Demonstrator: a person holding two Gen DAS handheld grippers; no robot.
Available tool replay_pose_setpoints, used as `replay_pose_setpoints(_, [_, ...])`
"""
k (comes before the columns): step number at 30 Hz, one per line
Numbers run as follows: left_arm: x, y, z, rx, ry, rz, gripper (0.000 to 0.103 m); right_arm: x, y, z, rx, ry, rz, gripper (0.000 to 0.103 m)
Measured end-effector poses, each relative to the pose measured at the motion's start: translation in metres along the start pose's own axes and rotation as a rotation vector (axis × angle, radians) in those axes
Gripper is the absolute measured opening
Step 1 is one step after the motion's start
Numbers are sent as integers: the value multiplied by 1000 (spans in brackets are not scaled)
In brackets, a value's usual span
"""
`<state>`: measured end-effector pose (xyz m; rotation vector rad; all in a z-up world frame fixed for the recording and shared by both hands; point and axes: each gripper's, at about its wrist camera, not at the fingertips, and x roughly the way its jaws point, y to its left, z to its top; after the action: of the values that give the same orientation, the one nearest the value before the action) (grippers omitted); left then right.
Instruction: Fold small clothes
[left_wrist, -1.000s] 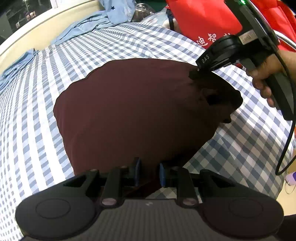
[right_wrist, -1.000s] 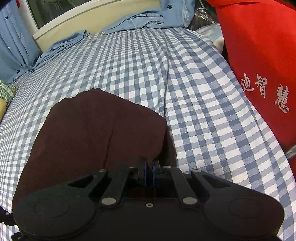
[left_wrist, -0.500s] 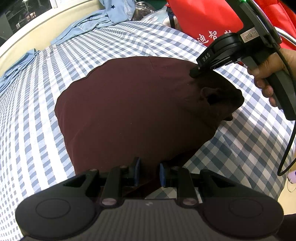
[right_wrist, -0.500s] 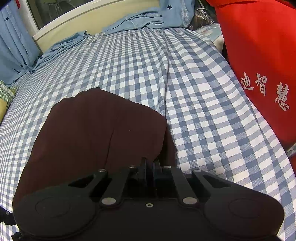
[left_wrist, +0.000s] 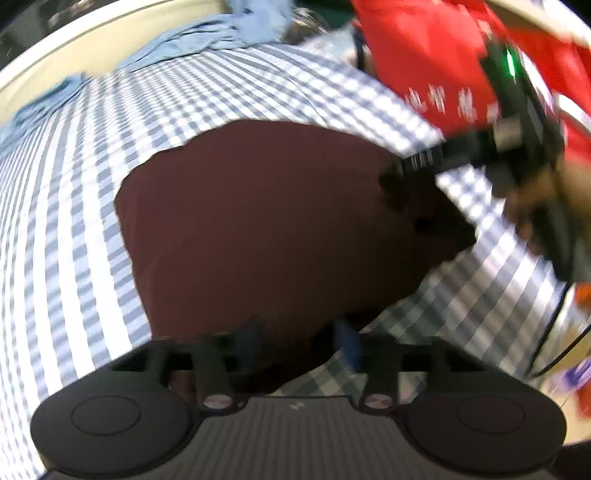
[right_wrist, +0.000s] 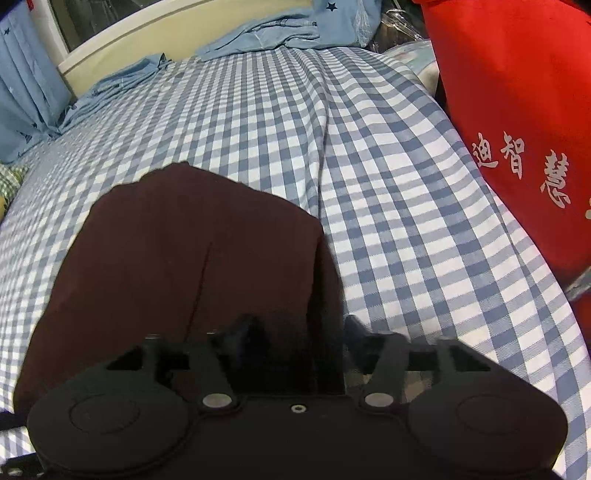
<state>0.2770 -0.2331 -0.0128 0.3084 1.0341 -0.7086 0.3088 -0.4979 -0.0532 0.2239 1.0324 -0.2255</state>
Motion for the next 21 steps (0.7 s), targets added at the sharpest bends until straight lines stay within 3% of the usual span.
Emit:
replay_pose_setpoints(4, [-29, 28, -1, -156, -82, -24, 86, -5, 2, -8, -13, -11, 0, 78])
replay_pose_setpoints(10, [-12, 71, -4, -323, -13, 92, 90, -6, 16, -23, -54, 4, 52, 97])
replay_pose_setpoints(14, [15, 87, -11, -379, 99, 113, 90, 5, 19, -30, -49, 57, 18, 100])
replay_pose_setpoints(21, [32, 81, -25, -388, 142, 136, 93, 26, 2, -43, 65, 145, 3, 102])
